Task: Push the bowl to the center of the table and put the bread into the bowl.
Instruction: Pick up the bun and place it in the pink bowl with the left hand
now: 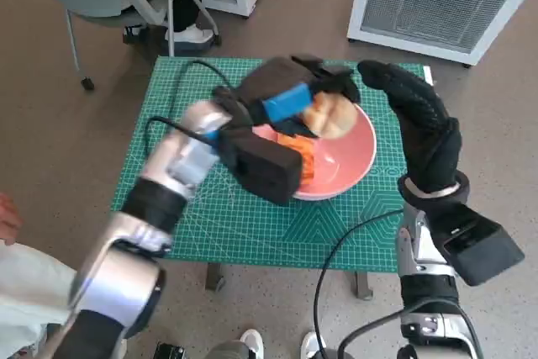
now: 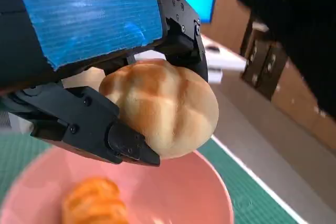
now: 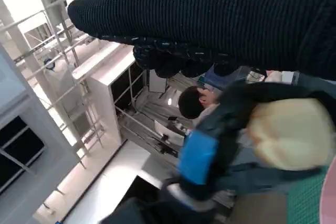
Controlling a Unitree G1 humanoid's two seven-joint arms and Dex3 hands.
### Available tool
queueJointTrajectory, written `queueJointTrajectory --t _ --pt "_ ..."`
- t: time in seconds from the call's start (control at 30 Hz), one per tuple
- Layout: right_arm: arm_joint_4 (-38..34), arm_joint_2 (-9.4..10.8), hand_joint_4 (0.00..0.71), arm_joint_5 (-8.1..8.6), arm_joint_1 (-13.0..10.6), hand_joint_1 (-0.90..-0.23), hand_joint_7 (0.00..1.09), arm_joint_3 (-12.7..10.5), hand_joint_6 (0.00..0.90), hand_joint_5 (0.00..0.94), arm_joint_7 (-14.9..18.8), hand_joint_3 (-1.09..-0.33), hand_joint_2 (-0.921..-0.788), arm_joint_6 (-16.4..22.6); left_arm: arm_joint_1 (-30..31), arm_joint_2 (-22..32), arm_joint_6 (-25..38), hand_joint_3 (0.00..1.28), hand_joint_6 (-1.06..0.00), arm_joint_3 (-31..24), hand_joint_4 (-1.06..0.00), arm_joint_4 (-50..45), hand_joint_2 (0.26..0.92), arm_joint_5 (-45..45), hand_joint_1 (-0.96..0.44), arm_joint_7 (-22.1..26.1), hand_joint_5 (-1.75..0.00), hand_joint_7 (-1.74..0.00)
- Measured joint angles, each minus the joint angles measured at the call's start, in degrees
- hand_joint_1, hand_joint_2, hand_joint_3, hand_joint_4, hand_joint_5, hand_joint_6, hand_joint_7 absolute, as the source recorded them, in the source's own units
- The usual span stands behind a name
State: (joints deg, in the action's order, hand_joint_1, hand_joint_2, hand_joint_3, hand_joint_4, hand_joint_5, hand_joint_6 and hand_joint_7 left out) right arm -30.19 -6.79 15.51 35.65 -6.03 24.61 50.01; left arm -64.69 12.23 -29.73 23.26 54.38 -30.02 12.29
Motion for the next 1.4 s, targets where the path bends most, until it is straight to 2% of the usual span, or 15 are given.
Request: queueJointTrajectory --t 0.03,0.1,0.13,0.17,0.2,0.27,0.37,0.47,0.57,1.07,1.3,1.4 --pt "0.0 0.0 0.128 0.00 0.0 -0.586 0.76 0.0 -0.001 0.396 0.0 -0.796 -0.921 0.0 -0.3 -0.4 0.0 0.15 -0.57 0.1 -0.56 1.1 0.920 0.0 0.00 0.0 -1.26 -1.27" --pt "0.1 0.0 0.128 0.02 0.0 -0.586 0.76 0.0 -0.001 0.397 0.0 -0.795 -0.921 -0.1 -0.8 -1.4 0.5 0.24 -0.49 0.2 -0.43 3.5 0.921 0.1 0.00 0.5 -1.36 -1.38" --pt "0.2 0.0 0.128 0.03 0.0 -0.585 0.76 0.0 -0.001 0.397 0.0 -0.794 -0.921 -0.1 -1.0 -1.8 0.8 0.25 -0.36 0.3 -0.32 4.3 0.888 0.3 -0.09 1.0 -1.11 -1.22" --pt "0.2 0.0 0.128 0.03 0.0 -0.585 0.76 0.0 -0.001 0.397 0.0 -0.794 -0.921 -0.1 -1.1 -2.3 1.5 0.22 -0.30 0.3 -0.29 5.3 0.882 0.5 -0.14 2.0 -0.88 -1.07" --pt "0.2 0.0 0.128 0.03 0.0 -0.585 0.76 0.0 -0.001 0.397 0.0 -0.794 -0.921 -0.1 -1.2 -2.7 2.3 0.20 -0.25 0.4 -0.26 6.0 0.882 0.6 -0.17 2.9 -0.76 -1.01" --pt "0.3 0.0 0.128 0.02 0.0 -0.585 0.76 0.0 -0.001 0.398 0.0 -0.793 -0.921 -0.1 -1.3 -3.3 4.6 0.11 -0.10 0.5 -0.19 6.9 0.897 0.8 -0.27 5.5 -0.40 -0.82" --pt "0.5 0.0 0.128 0.01 -0.1 -0.584 0.76 -0.1 -0.001 0.398 0.0 -0.793 -0.921 -0.1 -1.4 -3.9 7.8 0.06 -0.03 0.8 -0.14 7.8 0.907 0.9 -0.34 9.6 -0.21 -0.70" --pt "0.6 0.0 0.128 0.00 -0.1 -0.582 0.76 -0.1 -0.001 0.399 0.0 -0.793 -0.921 -0.1 -1.4 -4.0 10.3 0.05 -0.01 0.8 -0.10 7.9 0.915 1.0 -0.40 12.7 -0.13 -0.65" --pt "0.7 0.0 0.127 -0.04 -0.1 -0.581 0.76 -0.3 -0.001 0.399 0.0 -0.793 -0.921 -0.1 -1.4 -3.9 11.0 0.05 0.00 0.7 -0.08 7.8 0.919 1.2 -0.43 13.7 -0.10 -0.63" --pt "0.6 0.2 0.124 -0.07 -0.1 -0.585 0.76 -0.4 -0.001 0.397 -0.2 -0.788 -0.921 -0.1 2.7 -1.6 4.6 0.14 0.00 -2.5 -0.02 3.7 0.921 5.2 -0.60 9.8 -0.03 -0.50" --pt "0.9 0.2 0.131 -0.01 0.1 -0.587 0.76 -0.6 -0.001 0.386 -0.7 -0.778 -0.921 -1.0 6.9 -0.2 0.6 0.17 0.00 -8.6 -0.05 0.3 0.921 12.4 -0.63 9.9 -0.04 -0.54" --pt "1.0 0.2 0.136 -0.02 0.6 -0.583 0.77 -0.9 -0.001 0.378 -1.3 -0.775 -0.921 -1.5 9.5 -0.2 -2.4 0.18 -0.07 -12.7 -0.11 -1.9 0.921 17.7 -0.61 9.5 -0.04 -0.51"
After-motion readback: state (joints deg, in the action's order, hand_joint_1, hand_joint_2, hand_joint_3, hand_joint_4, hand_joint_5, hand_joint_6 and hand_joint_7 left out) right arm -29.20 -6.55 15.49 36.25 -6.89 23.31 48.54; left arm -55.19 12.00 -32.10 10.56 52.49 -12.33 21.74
